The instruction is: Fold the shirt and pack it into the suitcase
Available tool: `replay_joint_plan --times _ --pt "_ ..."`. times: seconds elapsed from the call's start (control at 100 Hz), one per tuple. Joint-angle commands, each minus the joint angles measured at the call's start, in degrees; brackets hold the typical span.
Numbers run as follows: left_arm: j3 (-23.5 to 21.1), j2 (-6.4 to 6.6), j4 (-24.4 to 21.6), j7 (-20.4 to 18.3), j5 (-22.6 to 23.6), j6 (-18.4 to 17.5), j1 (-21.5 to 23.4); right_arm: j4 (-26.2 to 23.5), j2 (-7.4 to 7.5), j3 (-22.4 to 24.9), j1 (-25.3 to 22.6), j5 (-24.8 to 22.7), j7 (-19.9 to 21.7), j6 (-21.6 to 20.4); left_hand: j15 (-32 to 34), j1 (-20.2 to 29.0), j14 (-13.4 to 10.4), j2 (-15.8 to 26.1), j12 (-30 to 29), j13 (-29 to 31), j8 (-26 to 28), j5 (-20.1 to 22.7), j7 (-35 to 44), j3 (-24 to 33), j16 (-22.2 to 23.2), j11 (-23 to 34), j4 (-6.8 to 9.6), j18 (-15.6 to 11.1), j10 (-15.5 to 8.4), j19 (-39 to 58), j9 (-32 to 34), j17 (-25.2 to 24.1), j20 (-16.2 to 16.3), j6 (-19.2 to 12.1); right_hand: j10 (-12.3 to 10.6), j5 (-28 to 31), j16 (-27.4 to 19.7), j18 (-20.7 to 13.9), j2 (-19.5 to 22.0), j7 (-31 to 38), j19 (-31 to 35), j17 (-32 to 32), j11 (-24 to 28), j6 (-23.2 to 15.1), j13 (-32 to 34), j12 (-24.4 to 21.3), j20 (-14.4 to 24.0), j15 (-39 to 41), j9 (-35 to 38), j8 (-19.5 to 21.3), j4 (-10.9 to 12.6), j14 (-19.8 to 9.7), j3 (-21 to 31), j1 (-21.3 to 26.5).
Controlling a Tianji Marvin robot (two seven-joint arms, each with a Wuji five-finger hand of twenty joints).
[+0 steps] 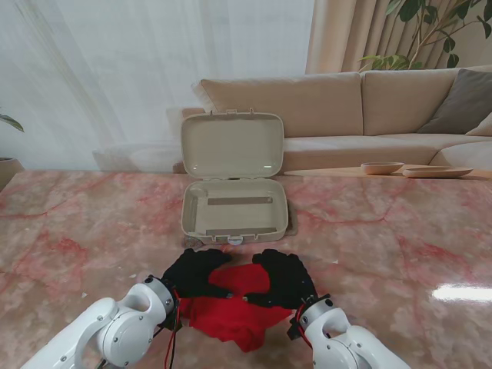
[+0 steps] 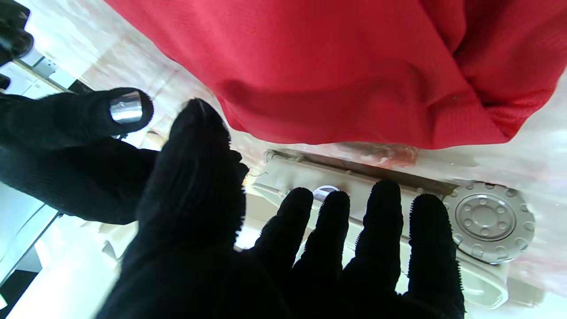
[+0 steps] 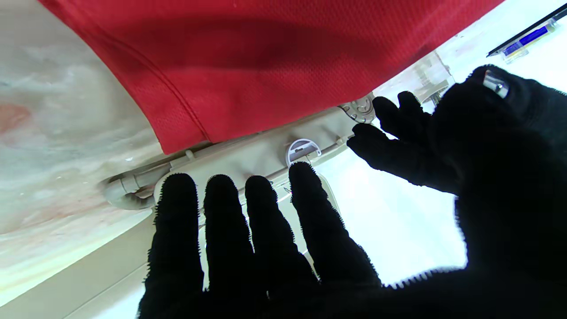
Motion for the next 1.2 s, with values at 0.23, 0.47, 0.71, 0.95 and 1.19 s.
replay_joint_plan --times 0.23,0.47,0.71,0.95,1.19 --pt "2.4 0.32 2.0 -0.8 1.7 2.1 -1.4 1.5 0.0 -1.8 1.4 0.1 2.2 1.8 -1.6 -1.8 1.2 0.6 -1.4 -3.2 -0.9 -5.6 -2.9 -0.2 -1.6 -1.8 1.25 -1.0 1.1 -1.6 -3.6 -2.3 -1.8 2.0 0.6 -3.0 -1.2 1.0 0.8 -1.6 -2.4 -2.1 -1.9 1.6 -3.5 -1.2 -0.9 -1.6 -3.9 -1.0 -2.6 1.9 -2.2 -2.5" --pt "3.9 0.34 4.0 -0.2 2.3 2.0 -2.6 2.5 0.11 -3.4 3.0 0.9 3.8 3.4 -1.6 -2.1 1.3 1.0 -1.5 -3.6 -1.2 -9.9 -4.2 -0.1 -1.6 -2.1 1.3 -0.9 1.0 -1.6 -4.9 -2.8 -1.9 0.9 1.0 -4.1 -1.6 1.9 1.1 -2.3 -4.1 -2.9 -3.6 2.0 -5.3 -2.1 -0.5 -2.9 -5.9 -1.5 -2.5 2.5 -3.4 -2.4" --pt "4.7 0.53 5.6 -0.3 3.8 1.8 -3.4 3.5 0.25 -4.9 4.6 1.2 5.2 4.5 -2.0 -2.7 1.1 1.6 -1.8 -4.4 -1.6 -11.5 -4.6 -0.2 -1.9 -2.6 1.31 -0.6 1.2 -1.9 -6.4 -3.3 -1.9 -0.1 0.9 -4.6 -3.0 2.5 1.0 -2.6 -6.8 -3.4 -5.2 1.9 -7.2 -3.7 0.5 -4.8 -6.4 -1.9 -2.3 2.6 -4.2 -2.0" --pt "5.0 0.62 7.1 -1.1 2.5 1.5 -4.2 4.3 0.38 -6.5 6.1 1.4 6.5 5.8 -1.6 -2.5 1.1 1.5 -1.7 -3.6 -2.0 -12.0 -4.6 -0.1 -1.7 -2.2 1.35 -0.5 0.9 -1.4 -5.9 -2.7 -1.5 -0.4 0.8 -4.6 -2.9 2.5 0.6 -2.5 -8.0 -3.8 -5.3 1.5 -7.9 -3.8 1.4 -4.9 -6.4 -1.9 -2.3 2.3 -4.7 -1.7" --pt "5.5 0.63 8.6 -1.3 1.3 0.6 -5.0 6.0 0.35 -8.5 8.1 2.0 7.3 7.1 0.7 -1.6 0.2 0.4 -0.6 -0.1 -2.0 -10.5 -3.4 0.1 -0.2 -0.1 1.34 -0.3 -0.3 1.4 -2.6 -0.8 0.5 -0.6 0.8 -3.8 -1.0 2.7 -0.3 -2.1 -7.9 -3.2 -4.5 1.0 -5.8 -3.0 4.0 -2.9 -5.9 -1.8 -2.1 2.1 -5.5 -0.2"
